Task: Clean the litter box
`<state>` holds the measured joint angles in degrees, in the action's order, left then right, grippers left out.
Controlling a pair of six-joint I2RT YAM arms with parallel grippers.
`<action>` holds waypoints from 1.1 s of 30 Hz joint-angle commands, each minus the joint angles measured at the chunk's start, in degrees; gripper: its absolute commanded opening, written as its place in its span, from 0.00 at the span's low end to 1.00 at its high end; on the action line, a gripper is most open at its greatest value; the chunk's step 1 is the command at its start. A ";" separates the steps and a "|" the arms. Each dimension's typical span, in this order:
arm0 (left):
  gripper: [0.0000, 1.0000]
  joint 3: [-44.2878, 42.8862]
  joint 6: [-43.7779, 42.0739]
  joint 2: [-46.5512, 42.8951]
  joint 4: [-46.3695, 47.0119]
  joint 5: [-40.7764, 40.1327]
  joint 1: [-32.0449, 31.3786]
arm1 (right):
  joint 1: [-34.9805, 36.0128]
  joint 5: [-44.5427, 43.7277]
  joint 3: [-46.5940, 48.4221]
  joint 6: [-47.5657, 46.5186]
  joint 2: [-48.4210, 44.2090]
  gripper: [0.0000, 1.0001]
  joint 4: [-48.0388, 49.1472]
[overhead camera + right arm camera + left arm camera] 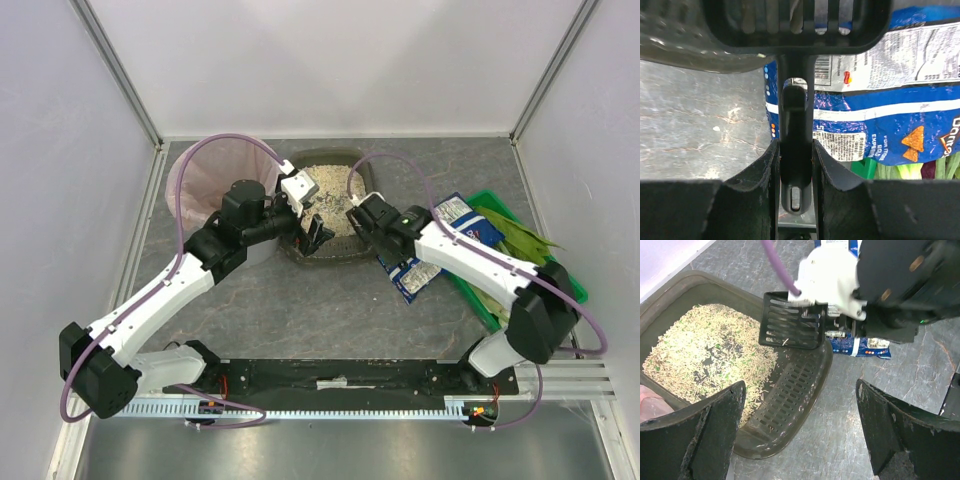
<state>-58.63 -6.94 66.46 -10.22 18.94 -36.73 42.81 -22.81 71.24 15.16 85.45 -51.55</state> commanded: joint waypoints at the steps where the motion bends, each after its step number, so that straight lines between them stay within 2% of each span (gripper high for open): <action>1: 0.96 0.01 -2.72 0.34 1.25 -0.83 -0.27 | 0.17 -3.55 -0.06 0.05 1.30 0.00 -1.80; 6: 0.96 0.62 -4.92 1.66 0.90 -1.10 -1.85 | 0.17 -4.09 5.04 0.57 -1.33 0.00 -2.68; 9: 0.96 1.94 -7.20 3.15 1.78 -1.01 -4.83 | -0.18 -4.26 7.94 1.45 -4.22 0.00 -2.33; 14: 0.96 0.72 -11.51 9.38 2.48 -1.19 -6.95 | -3.07 -6.98 10.32 0.93 -9.15 0.00 -1.63; 18: 0.96 -3.14 -13.88 17.46 1.96 -1.10 -6.95 | -7.46 -6.90 9.62 0.05 -12.32 0.00 -0.83; 21: 0.97 -4.29 -17.83 20.20 3.53 -2.15 -6.95 | -8.88 -5.94 7.86 -0.57 -15.30 0.00 -0.22; 25: 0.98 -4.82 -21.97 25.28 4.95 -3.38 -7.04 | -9.32 -3.57 5.14 -0.83 -19.35 0.00 0.92; 33: 0.98 -9.30 -25.05 33.38 0.65 -3.47 -6.95 | -9.41 -2.42 4.96 -1.80 -26.91 0.00 0.92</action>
<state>-64.71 -27.29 96.97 -9.26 16.12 -43.72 33.58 -25.98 75.77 14.22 62.19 -53.17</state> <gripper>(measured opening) 0.983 0.325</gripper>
